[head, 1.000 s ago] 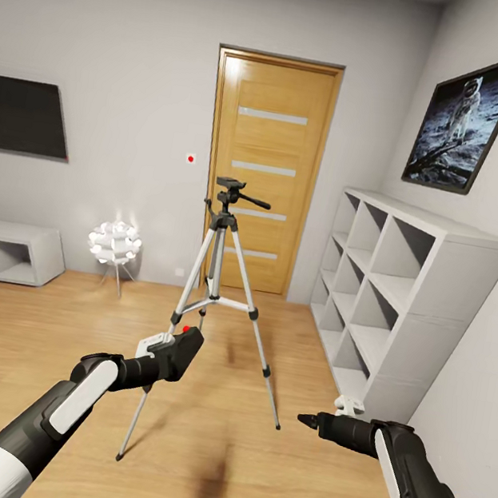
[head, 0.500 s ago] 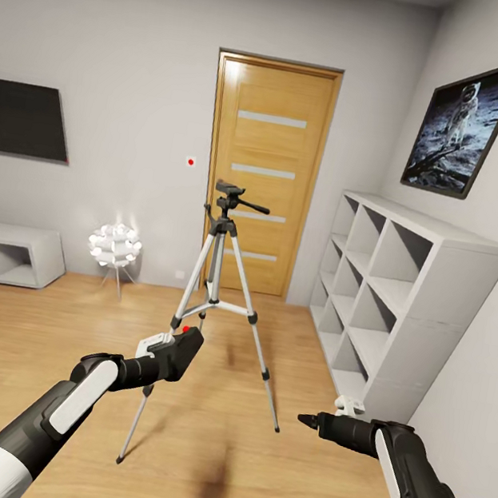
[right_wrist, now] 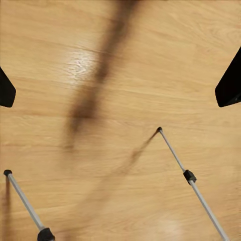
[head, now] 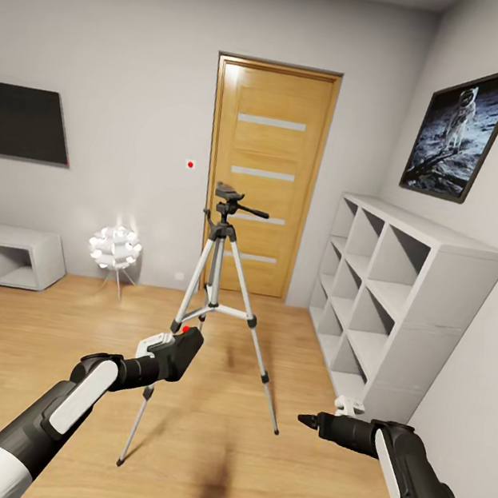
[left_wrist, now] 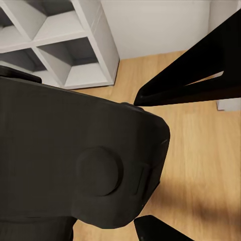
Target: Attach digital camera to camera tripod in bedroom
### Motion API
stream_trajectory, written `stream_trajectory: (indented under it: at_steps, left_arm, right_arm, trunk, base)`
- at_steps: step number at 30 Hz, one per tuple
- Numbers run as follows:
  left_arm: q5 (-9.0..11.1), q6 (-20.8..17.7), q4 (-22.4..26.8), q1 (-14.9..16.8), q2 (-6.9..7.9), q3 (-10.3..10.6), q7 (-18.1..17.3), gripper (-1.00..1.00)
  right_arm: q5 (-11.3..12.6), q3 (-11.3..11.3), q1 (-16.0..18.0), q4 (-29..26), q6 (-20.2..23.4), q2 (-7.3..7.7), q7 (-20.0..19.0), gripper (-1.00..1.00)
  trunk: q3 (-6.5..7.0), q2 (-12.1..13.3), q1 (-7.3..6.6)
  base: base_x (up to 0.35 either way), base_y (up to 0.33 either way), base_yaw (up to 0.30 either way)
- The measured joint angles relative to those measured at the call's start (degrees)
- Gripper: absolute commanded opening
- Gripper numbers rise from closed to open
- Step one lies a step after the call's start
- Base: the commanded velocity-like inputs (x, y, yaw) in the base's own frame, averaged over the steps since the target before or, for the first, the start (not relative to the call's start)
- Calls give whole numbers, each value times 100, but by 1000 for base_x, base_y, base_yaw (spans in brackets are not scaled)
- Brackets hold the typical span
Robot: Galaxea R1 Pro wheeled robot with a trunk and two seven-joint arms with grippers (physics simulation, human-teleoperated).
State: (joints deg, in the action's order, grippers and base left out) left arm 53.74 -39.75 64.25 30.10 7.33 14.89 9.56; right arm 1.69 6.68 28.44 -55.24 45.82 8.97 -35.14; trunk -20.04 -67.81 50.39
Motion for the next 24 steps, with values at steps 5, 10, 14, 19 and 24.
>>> stream_trajectory:
  at_steps: [5, 10, 14, 19, 24]
  left_arm:
    - [-1, 0, 0, 0, 0, -1, 0, -100]
    - [0, 0, 0, 0, 0, -5, 0, -100]
    - [0, 0, 0, 0, 0, -8, 0, -100]
    - [2, 0, 0, 0, 0, -9, 0, -100]
    - [9, 0, -2, 0, 0, -4, 0, -100]
  right_arm:
    - [0, -1, 0, 0, 7, 0, 0, 100]
    - [0, -1, 0, 0, 21, 0, -1, 100]
    - [0, -1, 0, 0, 25, 0, 1, 100]
    - [0, -1, 0, 0, 27, 0, -1, 100]
    - [0, -1, 0, 0, 24, 0, 1, 100]
  trunk:
    - [90, 201, -110]
    - [180, 401, -220]
    - [252, 562, -308]
    - [342, 763, -418]
    - [431, 963, -527]
  base:
    - [0, 0, 0]
    - [0, 0, 0]
    - [0, 0, 0]
    - [0, 0, 0]
    - [0, 0, 0]
